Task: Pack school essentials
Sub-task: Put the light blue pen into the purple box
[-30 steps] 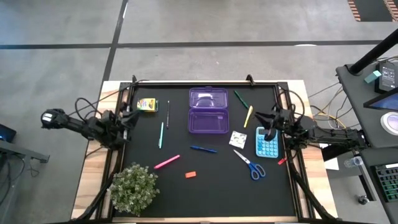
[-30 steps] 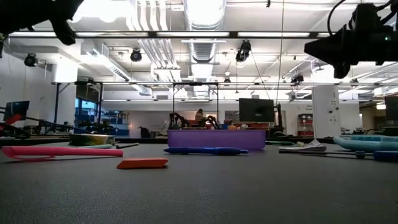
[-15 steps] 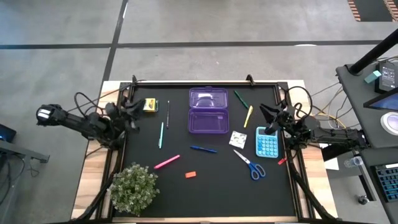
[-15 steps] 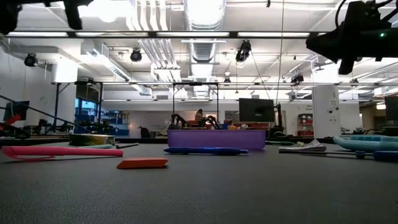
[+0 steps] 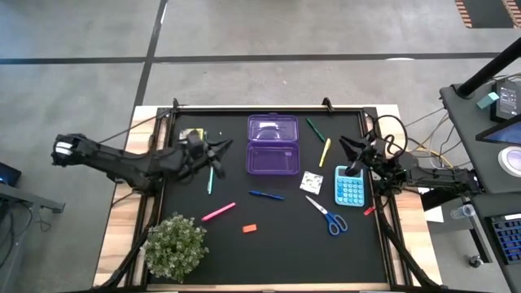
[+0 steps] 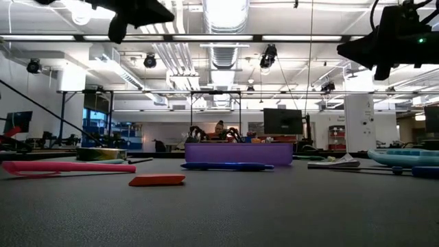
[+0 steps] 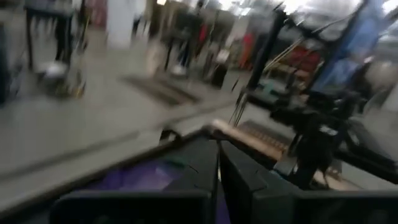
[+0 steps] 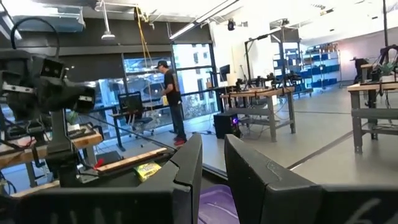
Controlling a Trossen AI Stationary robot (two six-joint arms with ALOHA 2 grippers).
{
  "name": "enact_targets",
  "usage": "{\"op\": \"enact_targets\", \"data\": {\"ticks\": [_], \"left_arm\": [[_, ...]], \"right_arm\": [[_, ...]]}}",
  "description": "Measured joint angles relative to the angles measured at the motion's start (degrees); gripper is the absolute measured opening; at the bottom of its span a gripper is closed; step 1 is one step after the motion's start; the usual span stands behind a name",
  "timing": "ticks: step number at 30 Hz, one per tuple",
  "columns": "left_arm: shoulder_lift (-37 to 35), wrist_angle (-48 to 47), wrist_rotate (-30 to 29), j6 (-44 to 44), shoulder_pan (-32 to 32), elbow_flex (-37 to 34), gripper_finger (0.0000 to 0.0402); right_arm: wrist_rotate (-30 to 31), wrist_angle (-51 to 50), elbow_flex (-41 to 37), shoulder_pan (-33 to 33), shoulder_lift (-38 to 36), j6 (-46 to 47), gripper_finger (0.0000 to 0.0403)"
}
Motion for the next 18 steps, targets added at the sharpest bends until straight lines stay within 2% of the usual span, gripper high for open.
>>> {"op": "enact_targets", "data": {"ticks": [3,8,14,18], "left_arm": [[1.4,-15.1,1.6,-9.9,2.1,4.5,0.0],[6.2,-37.4,10.9,-26.0,6.4,9.9,0.0],[15.4,-52.3,26.6,-35.8,12.3,11.6,0.0],[22.2,-56.9,33.0,-36.6,15.3,11.5,0.0]], "right_arm": [[0.0,-1.8,0.0,0.0,0.0,0.0,0.0059],[0.0,-4.4,0.0,0.0,0.0,-0.1,0.0059],[0.0,-4.7,0.0,0.0,0.0,-0.9,0.0059],[0.0,-5.4,0.0,0.0,0.0,-0.6,0.0059]]}}
